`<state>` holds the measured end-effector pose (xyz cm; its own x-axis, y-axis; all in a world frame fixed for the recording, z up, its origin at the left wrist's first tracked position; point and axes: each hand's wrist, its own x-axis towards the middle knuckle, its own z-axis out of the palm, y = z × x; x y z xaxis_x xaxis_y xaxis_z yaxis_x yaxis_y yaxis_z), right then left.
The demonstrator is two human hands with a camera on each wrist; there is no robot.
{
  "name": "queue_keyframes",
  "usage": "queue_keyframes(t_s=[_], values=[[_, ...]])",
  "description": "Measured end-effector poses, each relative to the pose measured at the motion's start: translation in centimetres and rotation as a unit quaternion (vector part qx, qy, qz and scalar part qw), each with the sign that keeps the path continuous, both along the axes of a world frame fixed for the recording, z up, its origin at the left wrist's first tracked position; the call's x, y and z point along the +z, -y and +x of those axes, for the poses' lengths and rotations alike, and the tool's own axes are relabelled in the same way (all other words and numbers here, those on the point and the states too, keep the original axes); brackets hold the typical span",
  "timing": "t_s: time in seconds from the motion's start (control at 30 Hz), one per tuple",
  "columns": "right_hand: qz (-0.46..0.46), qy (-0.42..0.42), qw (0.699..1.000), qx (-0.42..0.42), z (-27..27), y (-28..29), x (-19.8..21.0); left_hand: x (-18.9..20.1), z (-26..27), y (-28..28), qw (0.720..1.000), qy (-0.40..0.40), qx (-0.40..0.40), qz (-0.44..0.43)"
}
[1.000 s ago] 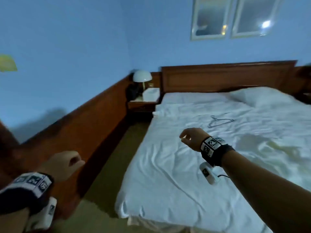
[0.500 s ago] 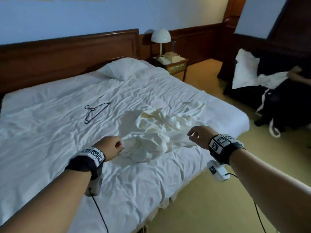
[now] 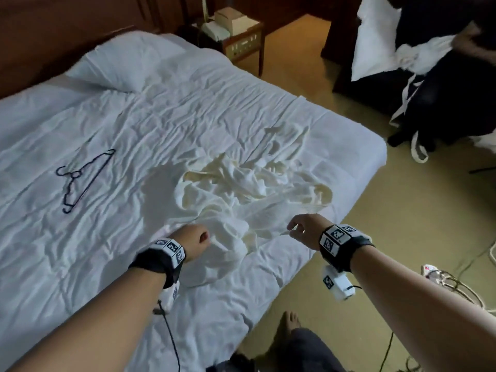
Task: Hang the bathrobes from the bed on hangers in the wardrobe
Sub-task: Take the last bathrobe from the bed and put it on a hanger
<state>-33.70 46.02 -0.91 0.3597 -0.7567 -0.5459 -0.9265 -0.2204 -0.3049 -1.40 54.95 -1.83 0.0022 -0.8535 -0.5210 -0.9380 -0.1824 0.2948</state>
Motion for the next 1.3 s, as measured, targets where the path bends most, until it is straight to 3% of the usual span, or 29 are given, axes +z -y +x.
queue_keyframes(t_s=[0.13, 0.3, 0.47, 0.53, 0.67, 0.8, 0.87, 1.03, 1.3], values=[[0.038, -0.04, 0.997, 0.045, 0.8, 5.0, -6.1, -3.8, -1.9, 1.4, 0.999, -0.024, 0.022, 0.04], [0.011, -0.063, 0.986, 0.153, 2.8, 10.8, -12.2, -6.4, -2.6, -0.4, 0.988, -0.052, 0.127, 0.066], [0.016, -0.141, 0.95, 0.278, 3.1, 15.4, -16.1, -7.4, -4.6, -2.0, 0.977, -0.064, 0.185, 0.084], [0.011, -0.167, 0.936, 0.309, 2.6, 16.4, -16.3, -7.3, -5.9, -1.8, 0.972, -0.072, 0.211, 0.076], [0.035, -0.124, 0.948, 0.291, 1.1, 17.4, -16.7, -7.4, -9.1, 0.2, 0.969, -0.096, 0.222, 0.058], [0.047, -0.084, 0.976, 0.197, -0.9, 17.9, -16.4, -8.5, -11.8, 3.5, 0.972, -0.111, 0.199, 0.066], [0.06, -0.113, 0.978, 0.165, -3.4, 18.3, -16.7, -9.0, -13.0, 5.5, 0.974, -0.12, 0.179, 0.075], [0.101, -0.239, 0.932, 0.254, -10.4, 19.1, -17.8, -8.3, -14.4, 10.0, 0.982, -0.121, 0.118, 0.081], [0.084, -0.209, 0.938, 0.263, -8.2, 18.6, -14.4, -8.4, -15.0, 10.9, 0.984, -0.116, 0.106, 0.083]])
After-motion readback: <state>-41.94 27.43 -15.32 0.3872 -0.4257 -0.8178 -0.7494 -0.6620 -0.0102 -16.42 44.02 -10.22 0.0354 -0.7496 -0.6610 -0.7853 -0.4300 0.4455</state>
